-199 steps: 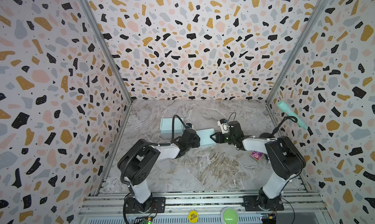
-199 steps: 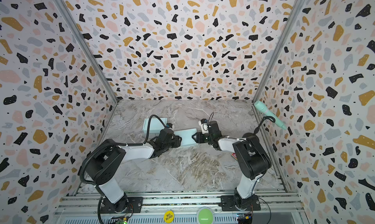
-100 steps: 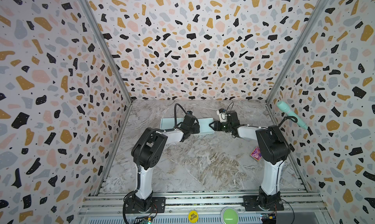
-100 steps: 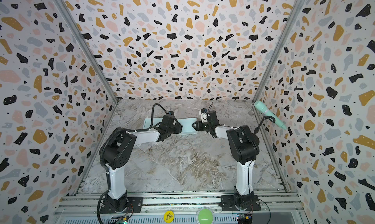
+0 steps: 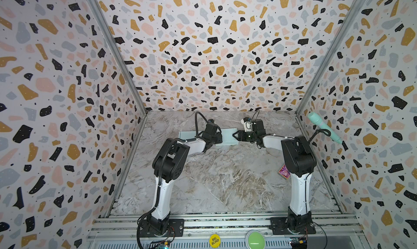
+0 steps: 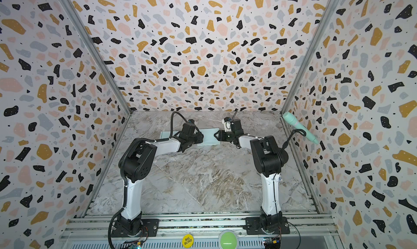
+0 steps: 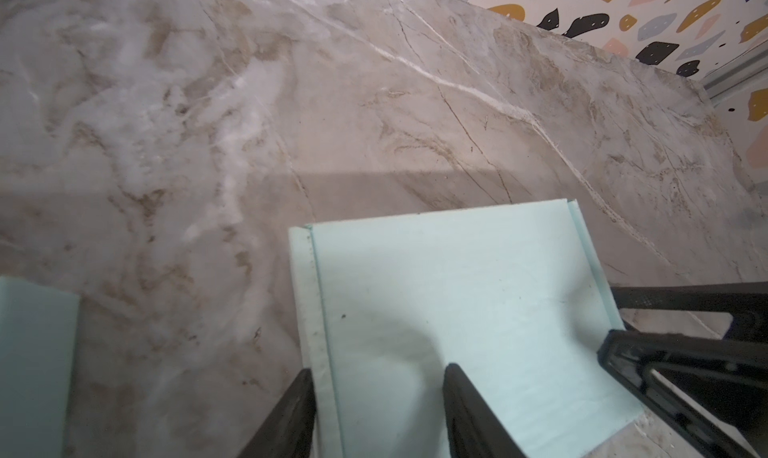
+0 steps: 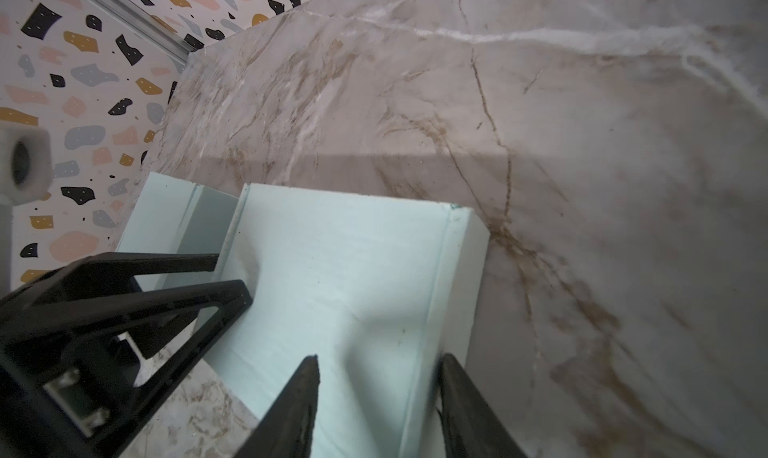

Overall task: Fold the paper box
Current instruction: 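Slide the held mint box away from the robot with both grippers beside the other box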

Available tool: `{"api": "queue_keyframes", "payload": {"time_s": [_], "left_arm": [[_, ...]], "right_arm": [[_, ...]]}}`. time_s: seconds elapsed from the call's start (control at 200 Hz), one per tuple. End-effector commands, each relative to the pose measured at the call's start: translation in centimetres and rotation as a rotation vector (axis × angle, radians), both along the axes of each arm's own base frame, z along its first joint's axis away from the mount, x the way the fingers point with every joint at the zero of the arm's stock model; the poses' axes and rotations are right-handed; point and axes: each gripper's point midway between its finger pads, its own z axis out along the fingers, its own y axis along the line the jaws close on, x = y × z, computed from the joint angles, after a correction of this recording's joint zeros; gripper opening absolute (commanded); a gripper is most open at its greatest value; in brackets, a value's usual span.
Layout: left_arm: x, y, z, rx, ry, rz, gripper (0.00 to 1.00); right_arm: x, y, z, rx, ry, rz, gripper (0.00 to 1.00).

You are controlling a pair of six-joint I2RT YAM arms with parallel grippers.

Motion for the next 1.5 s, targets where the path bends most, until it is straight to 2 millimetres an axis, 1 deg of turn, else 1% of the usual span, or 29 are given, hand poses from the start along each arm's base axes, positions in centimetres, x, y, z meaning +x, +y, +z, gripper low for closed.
{"api": "queue_keyframes", "payload": {"time_s": [0.0,0.125,0.37,0.486,0.596,0.686,0.756,0.846,0.946,1.046,1.146,1.252,1.422,1.497], "left_arm": [[-1.5,-4.2,0.6,-0.068,-0.003,-0.143,0.5],[-1.8,-4.1,0.4,-0.071,0.001,-0.144,0.5],[-2.0,-3.9,0.4,-0.084,-0.003,-0.135,0.49],[-2.0,-3.9,0.2,-0.084,0.002,-0.13,0.52],[-1.8,-3.6,0.1,-0.074,-0.003,-0.119,0.55],[-1.4,-2.9,0.1,-0.03,-0.013,-0.099,0.57],[-1.1,-2.4,0.2,-0.036,-0.011,-0.092,0.58],[-1.0,-2.0,0.5,-0.038,-0.014,-0.081,0.63],[-0.9,-1.8,1.1,-0.039,-0.024,-0.075,0.69],[-0.8,-1.7,1.5,-0.041,-0.029,-0.07,0.74],[-0.7,-1.6,2.0,-0.044,-0.035,-0.066,0.76],[-0.5,-1.3,2.4,-0.045,-0.04,-0.059,0.8],[-0.5,-0.9,2.6,-0.048,-0.038,-0.052,0.84],[-0.5,-0.9,2.7,-0.052,-0.038,-0.053,0.85]], "right_arm": [[-2.8,4.3,3.5,0.119,-0.038,0.18,0.48],[-3.1,4.1,3.2,0.112,-0.032,0.178,0.48],[-3.2,3.9,3.7,0.106,-0.046,0.164,0.48],[-3.1,3.7,3.8,0.099,-0.049,0.157,0.49],[-3.0,3.6,4.0,0.093,-0.056,0.147,0.53],[-2.9,3.5,4.1,0.088,-0.063,0.139,0.57],[-2.7,3.3,4.2,0.086,-0.065,0.132,0.6],[-2.4,2.9,4.6,0.082,-0.078,0.118,0.61],[-2.0,2.5,4.9,0.081,-0.085,0.101,0.64],[-1.9,2.2,5.3,0.087,-0.091,0.094,0.69],[-1.9,2.0,5.7,0.089,-0.094,0.086,0.74],[-1.7,1.4,5.9,0.085,-0.103,0.066,0.81],[-1.6,0.9,5.9,0.079,-0.098,0.052,0.87],[-1.6,0.5,5.9,0.068,-0.102,0.045,0.88]]}}
